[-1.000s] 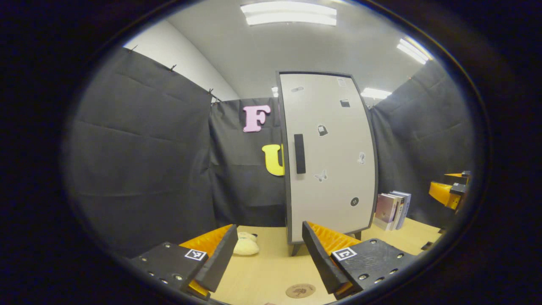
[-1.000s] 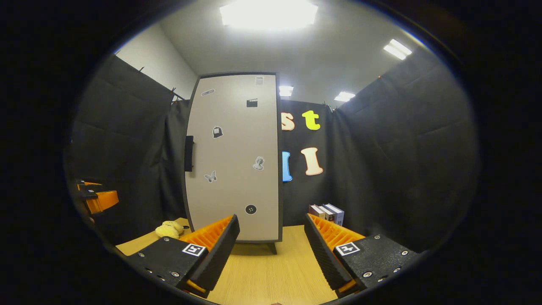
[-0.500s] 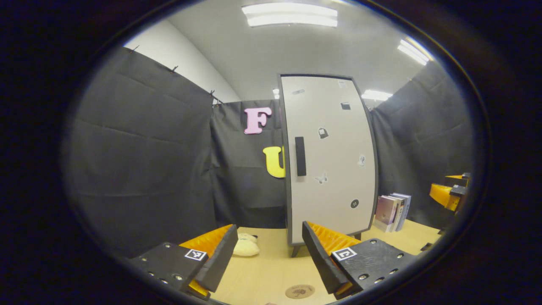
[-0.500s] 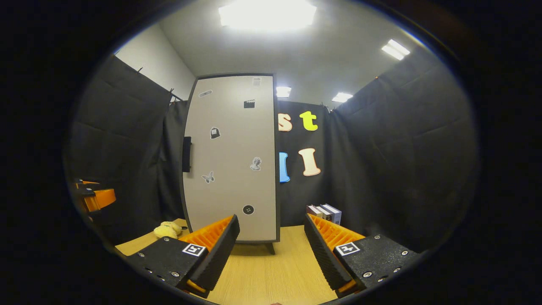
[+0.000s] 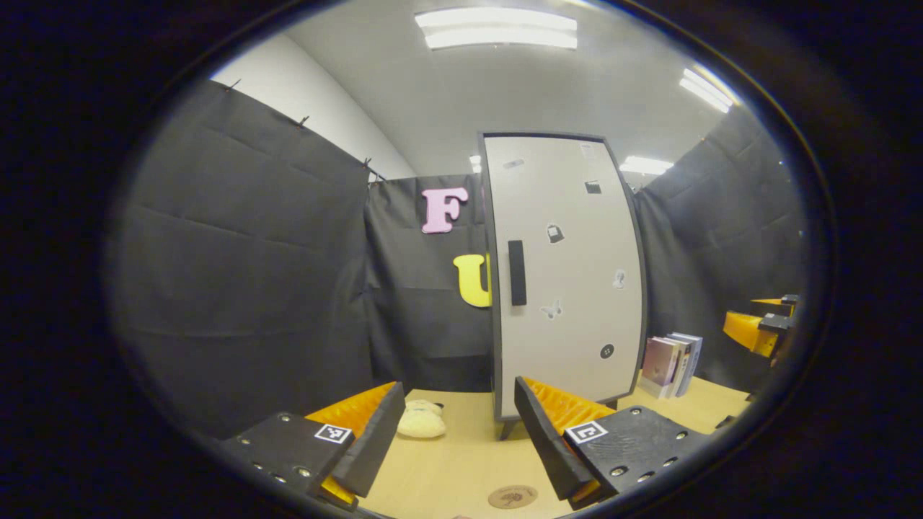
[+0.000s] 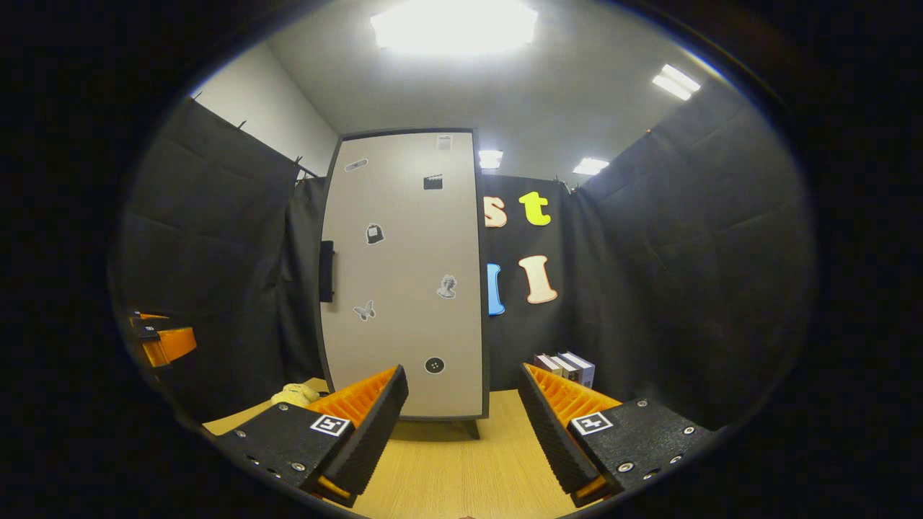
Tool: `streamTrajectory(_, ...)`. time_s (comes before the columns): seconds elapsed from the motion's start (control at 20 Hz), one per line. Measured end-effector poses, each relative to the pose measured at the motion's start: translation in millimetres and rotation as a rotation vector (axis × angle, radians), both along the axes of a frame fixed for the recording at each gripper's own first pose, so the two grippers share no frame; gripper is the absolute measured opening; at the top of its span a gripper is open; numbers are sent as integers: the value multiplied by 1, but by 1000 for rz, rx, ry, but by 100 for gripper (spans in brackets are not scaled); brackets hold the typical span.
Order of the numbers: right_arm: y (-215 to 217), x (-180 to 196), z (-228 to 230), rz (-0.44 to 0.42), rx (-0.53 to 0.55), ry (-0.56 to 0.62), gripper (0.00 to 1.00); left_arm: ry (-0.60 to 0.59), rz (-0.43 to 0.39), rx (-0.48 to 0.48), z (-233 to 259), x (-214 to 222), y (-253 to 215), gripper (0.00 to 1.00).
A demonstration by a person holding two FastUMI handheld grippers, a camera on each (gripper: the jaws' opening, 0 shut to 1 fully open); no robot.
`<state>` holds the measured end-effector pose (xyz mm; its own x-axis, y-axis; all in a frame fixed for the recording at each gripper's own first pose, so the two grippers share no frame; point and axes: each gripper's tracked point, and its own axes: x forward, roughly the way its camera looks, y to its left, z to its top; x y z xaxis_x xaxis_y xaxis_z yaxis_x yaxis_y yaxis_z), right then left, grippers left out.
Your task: Open the cabinet door with the right hand, grasp the bottle in the cabinet with the left hand and place it on the coaster, then close the cabinet door with the right hand.
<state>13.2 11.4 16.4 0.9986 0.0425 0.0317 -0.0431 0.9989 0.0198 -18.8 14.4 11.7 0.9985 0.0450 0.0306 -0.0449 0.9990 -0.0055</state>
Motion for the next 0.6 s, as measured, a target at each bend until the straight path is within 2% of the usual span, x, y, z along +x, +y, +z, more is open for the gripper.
streamTrajectory(0.15, 19, 15, 11, 45, 12, -11, 95, 4, 29, 10, -3, -6, 11, 91)
streamTrajectory(0.4, 62, 45, 29, 136, 8, -42, 95, 24, 88, 12, -11, -19, 37, 89)
streamTrajectory(0.6, 101, 68, 42, 202, 11, -48, 95, 23, 147, 31, -10, -30, 65, 94)
